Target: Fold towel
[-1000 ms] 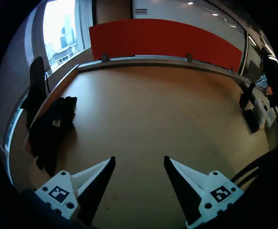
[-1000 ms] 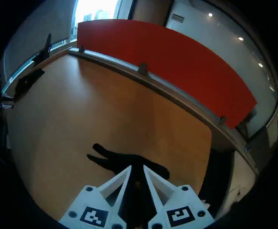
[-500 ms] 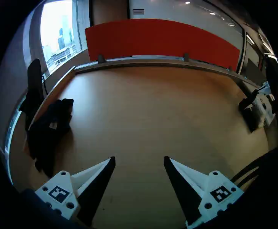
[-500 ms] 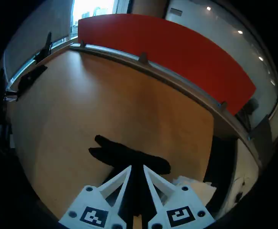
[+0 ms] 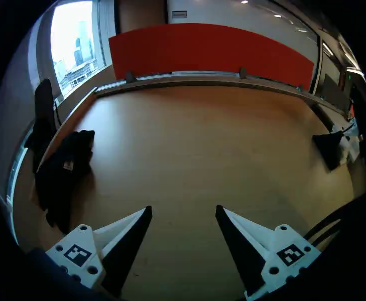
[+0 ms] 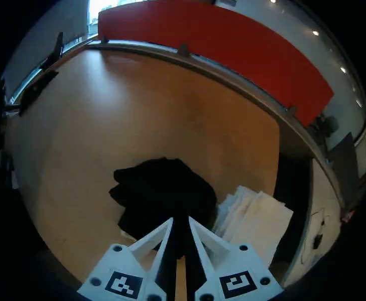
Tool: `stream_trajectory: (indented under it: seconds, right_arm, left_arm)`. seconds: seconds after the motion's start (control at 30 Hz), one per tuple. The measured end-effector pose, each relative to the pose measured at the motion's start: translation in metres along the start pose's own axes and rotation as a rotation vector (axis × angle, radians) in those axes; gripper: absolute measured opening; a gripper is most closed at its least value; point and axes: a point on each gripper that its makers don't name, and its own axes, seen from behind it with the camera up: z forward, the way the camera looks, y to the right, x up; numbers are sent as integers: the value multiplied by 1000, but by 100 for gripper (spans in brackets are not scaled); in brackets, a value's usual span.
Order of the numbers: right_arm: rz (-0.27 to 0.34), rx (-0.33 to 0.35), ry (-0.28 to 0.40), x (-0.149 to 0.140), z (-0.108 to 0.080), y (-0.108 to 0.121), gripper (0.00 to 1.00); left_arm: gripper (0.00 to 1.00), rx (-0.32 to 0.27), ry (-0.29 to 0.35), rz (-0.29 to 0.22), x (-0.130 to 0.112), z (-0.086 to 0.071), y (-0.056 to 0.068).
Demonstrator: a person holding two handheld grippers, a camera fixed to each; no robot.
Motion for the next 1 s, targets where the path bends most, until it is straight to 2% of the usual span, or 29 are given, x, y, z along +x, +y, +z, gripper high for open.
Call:
stream_trajectory:
  seconds: [0.6,1.0]
  right_arm:
    - [89,-44,-128,-71,17,2,6]
    - [135,-69,-191,-98,33,-1,6]
  left_arm:
    - [94,3,-9,8,-4,0,2]
    - [94,3,-14,12,-4,1,3]
